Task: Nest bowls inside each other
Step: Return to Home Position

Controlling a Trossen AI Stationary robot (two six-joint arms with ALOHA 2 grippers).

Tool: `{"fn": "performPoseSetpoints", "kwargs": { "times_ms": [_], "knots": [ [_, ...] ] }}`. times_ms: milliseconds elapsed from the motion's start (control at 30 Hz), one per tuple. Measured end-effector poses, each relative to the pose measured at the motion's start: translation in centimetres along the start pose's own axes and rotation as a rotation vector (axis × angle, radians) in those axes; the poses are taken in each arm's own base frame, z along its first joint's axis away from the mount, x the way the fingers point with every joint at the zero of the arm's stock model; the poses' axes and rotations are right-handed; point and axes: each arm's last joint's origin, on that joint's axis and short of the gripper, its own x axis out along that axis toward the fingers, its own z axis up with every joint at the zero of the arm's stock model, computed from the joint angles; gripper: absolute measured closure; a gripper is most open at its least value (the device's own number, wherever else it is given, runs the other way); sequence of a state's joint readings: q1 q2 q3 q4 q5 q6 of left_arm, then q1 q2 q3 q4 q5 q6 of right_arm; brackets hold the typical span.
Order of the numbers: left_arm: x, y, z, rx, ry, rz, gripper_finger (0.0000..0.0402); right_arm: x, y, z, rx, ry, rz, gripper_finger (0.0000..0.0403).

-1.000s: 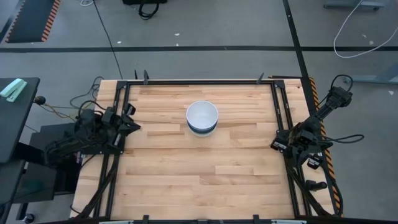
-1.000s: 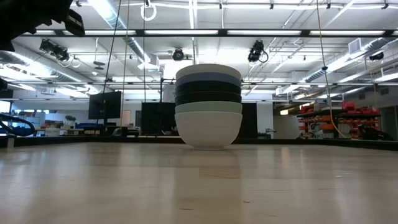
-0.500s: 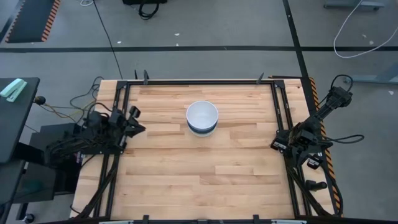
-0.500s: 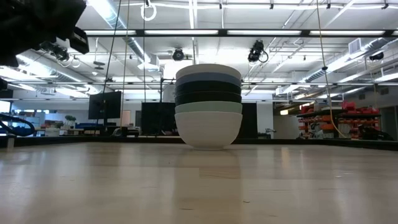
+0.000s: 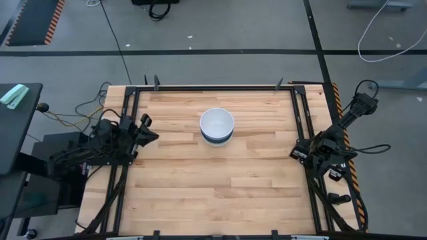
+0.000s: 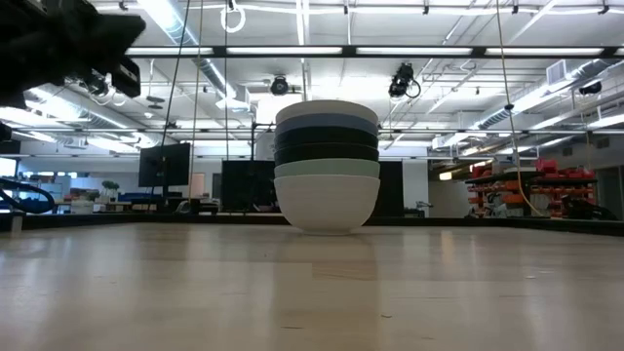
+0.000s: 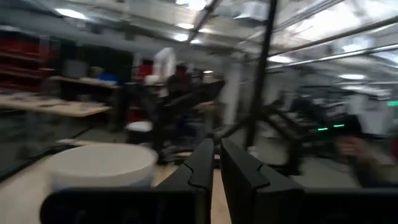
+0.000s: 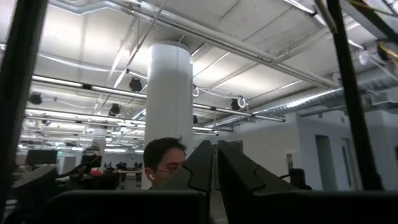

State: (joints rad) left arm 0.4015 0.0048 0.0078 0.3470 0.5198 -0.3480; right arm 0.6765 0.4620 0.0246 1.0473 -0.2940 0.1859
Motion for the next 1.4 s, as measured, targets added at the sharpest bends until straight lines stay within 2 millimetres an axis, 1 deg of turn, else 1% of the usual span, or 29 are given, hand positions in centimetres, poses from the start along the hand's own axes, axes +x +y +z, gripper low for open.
{"fn": "performPoseSetpoints", "kwargs": {
  "times_ms": [133,233,433,567,700,867,1033,1200,1400],
  "knots": [
    [-0.1,0.6,-0.5,0.04,0.018,0.162,0.037,0.0,-0.1,-0.1,-0.02,0.006,-0.044,0.037],
    [-0.1,1.0,-0.6,0.06,0.009,0.267,0.0375,0.0,-0.1,-0.1,-0.028,0.007,-0.045,0.037],
    [-0.1,1.0,-0.4,0.068,-0.011,0.278,0.0376,0.0,-0.3,-0.1,-0.05,0.012,-0.057,0.037],
    [-0.1,1.0,-0.5,0.067,-0.011,0.291,0.0369,-0.2,-0.9,-0.4,-0.057,0.047,-0.121,0.037],
    [-0.2,1.3,-0.9,0.055,0.017,0.365,0.0365,-0.4,-1.6,-0.7,-0.044,0.079,-0.2,0.037],
    [-0.4,1.7,-1.5,0.055,0.073,0.469,0.0372,-0.8,-2.4,-0.9,-0.054,0.111,-0.268,0.037],
    [-0.5,1.9,-1.7,0.072,0.085,0.512,0.0378,-1.2,-3.2,-1.5,-0.033,0.183,-0.341,0.037],
    [-0.6,1.9,-1.7,0.108,0.097,0.529,0.0371,-1.7,-3.8,-2.1,-0.021,0.261,-0.397,0.037],
    [-0.8,2.2,-2.3,0.099,0.156,0.587,0.0366,-2.3,-4.3,-2.9,-0.013,0.357,-0.456,0.037]
  ]
}}
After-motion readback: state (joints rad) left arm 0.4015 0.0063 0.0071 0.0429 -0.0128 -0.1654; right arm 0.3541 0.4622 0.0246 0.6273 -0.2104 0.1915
